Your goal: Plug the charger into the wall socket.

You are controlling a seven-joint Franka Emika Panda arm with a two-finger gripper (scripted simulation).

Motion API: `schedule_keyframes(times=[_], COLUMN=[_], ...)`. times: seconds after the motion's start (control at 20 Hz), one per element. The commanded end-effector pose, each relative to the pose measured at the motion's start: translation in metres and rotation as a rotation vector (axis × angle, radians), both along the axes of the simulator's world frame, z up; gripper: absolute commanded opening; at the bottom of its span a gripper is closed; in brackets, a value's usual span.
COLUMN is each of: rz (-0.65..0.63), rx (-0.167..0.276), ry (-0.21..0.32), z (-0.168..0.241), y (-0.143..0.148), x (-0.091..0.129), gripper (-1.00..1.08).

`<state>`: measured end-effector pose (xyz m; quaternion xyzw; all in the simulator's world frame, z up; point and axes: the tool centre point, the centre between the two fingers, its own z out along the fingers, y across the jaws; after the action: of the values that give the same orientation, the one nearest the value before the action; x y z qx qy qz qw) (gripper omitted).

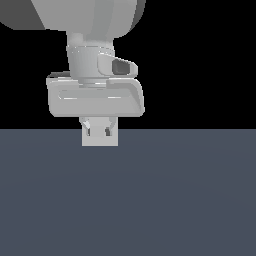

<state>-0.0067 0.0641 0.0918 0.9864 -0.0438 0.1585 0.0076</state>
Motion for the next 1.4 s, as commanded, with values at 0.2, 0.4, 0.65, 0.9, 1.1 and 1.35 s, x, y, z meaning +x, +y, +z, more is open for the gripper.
schedule_keyframes(times=[0.2,0.4,0.65,0.9,1.1,1.35], rz=[0.085,0.109,0.114,0.114,0.114,0.114], rx=[0.001,0.001,0.001,0.001,0.001,0.002], ry=[0.003,0.004,0.004,0.005,0.005,0.005], z=[0.006,0.008,0.008,0.008,0.008,0.008], y=[0.009,0.012,0.013,0.013,0.013,0.013], x=[0.001,0.001,0.001,0.002,0.010,0.027], gripper=[-1.00,-1.00,-1.00,-1.00,-1.00,-1.00])
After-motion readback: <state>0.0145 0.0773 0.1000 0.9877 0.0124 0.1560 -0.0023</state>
